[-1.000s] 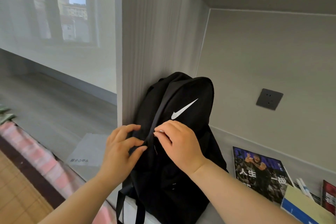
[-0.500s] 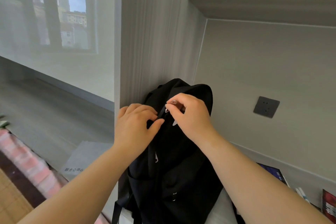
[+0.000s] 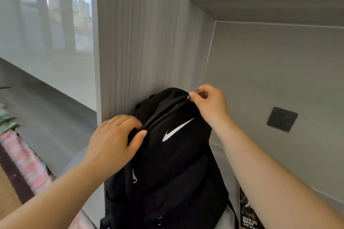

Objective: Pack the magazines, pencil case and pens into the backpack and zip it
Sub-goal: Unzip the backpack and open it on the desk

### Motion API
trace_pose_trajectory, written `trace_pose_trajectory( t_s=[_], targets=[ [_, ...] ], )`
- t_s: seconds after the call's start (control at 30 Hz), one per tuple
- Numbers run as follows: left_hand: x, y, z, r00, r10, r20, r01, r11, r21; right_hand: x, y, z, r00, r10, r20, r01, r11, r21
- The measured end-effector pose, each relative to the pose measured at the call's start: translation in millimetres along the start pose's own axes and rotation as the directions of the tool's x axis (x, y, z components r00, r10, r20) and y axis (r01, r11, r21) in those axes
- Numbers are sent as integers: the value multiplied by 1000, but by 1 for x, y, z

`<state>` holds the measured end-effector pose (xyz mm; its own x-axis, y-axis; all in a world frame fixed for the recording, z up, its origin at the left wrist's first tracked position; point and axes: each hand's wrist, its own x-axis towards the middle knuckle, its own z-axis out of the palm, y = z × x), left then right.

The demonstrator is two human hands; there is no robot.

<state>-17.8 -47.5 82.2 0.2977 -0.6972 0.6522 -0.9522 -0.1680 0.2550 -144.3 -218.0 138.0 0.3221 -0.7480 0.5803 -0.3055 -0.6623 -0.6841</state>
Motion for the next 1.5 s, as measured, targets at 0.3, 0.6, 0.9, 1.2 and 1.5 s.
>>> trace_pose_trajectory(
  t_s=[0.3, 0.6, 0.9, 1.2, 1.5],
  targets=[
    [88, 59, 28, 1000, -11, -6, 12, 991, 137, 10, 6, -5, 994, -104, 23, 102, 993, 63],
    [75, 37, 15, 982, 157, -103, -127, 960, 251, 50, 61, -18, 983, 182, 4, -179, 964, 199],
    [133, 93, 60, 976, 143, 162, -203, 862, 465, 58, 82, -19, 999, 25, 29, -30, 980, 199],
    [126, 80, 72, 963, 269, -26, -245, 911, 332, 65, 130, -10, 957, 240, 162, -284, 886, 367],
    [126, 69, 72, 963, 265, -47, -232, 907, 352, 26, 207, 9, 819, 526, 228, -570, 793, 215]
  ],
)
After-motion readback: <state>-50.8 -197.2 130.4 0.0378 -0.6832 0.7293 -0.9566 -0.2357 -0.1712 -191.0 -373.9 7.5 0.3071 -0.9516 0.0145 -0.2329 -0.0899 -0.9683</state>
